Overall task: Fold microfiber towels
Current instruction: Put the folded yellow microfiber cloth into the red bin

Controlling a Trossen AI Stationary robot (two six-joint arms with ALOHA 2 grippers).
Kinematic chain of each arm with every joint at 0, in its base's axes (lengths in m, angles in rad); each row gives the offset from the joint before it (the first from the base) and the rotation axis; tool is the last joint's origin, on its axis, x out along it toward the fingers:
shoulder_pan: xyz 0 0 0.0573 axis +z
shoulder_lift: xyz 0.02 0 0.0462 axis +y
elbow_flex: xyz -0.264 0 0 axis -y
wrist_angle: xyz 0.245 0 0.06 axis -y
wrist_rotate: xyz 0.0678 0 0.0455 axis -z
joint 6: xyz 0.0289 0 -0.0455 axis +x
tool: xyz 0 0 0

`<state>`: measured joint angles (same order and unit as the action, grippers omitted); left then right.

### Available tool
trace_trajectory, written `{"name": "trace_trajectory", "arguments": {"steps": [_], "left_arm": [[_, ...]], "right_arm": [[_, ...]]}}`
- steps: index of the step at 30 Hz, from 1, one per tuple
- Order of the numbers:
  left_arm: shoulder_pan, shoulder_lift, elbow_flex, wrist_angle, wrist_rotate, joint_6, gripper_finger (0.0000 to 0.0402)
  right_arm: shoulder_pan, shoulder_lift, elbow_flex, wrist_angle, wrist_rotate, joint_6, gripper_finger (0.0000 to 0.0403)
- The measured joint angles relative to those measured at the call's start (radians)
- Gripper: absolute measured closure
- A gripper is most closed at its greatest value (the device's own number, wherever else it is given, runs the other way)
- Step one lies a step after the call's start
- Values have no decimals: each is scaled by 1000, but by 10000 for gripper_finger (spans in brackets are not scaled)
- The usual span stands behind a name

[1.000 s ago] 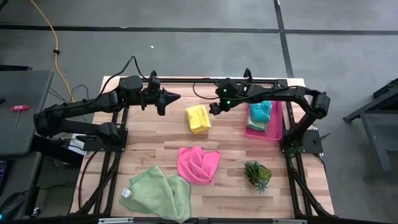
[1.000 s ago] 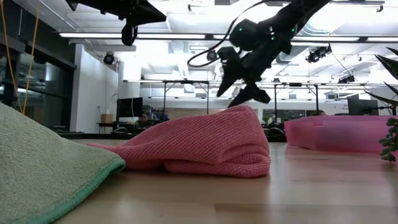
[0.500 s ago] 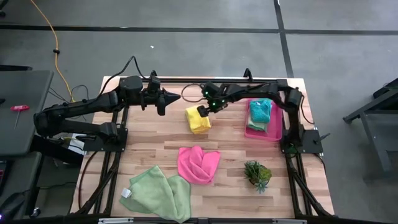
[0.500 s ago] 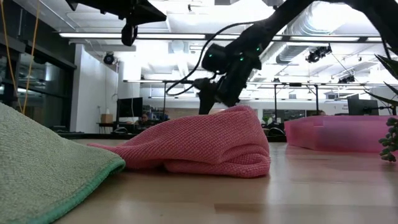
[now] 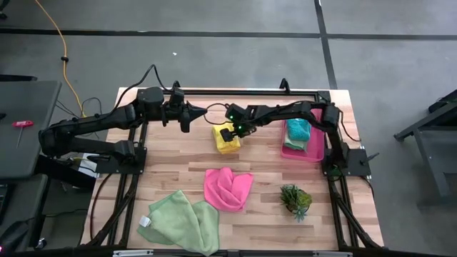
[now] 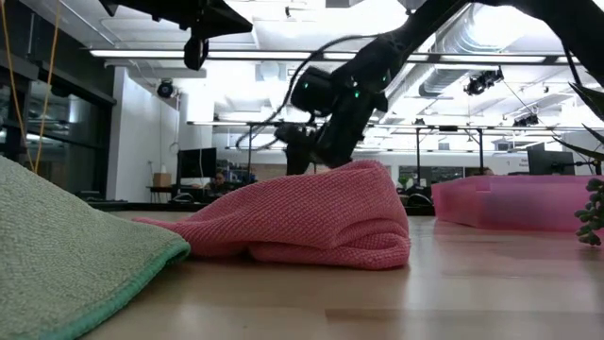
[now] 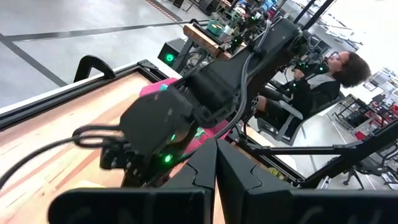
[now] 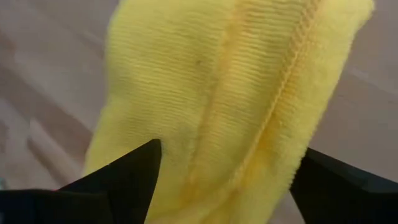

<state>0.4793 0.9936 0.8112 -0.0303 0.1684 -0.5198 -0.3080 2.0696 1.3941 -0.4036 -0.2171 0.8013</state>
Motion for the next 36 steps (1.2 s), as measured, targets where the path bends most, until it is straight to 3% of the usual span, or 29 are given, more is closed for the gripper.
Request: {"name": "trace_trajectory", "arguments": {"steps": [5,9,17,25,32,36], "left_arm": [[0,0,0,-4,12,0,401],[0,0,0,-4,15,0,401],[0,0,0,-4,18,18,401],[0,0,0,-21,30,18,401],[0,0,0,-26,30,19,401],[0,0,0,-26,30,26,402]], "right_arm": [[20,32,4,41,39,50,118],[25,35,3,59,91,57,172],[-2,26,-3,46,81,-29,383],[-61,-122,-5,-119,67,-222,397],[-112,-264,-6,-292,156,-344,401],[-141,-391,-131,-226,139,-315,402]]}}
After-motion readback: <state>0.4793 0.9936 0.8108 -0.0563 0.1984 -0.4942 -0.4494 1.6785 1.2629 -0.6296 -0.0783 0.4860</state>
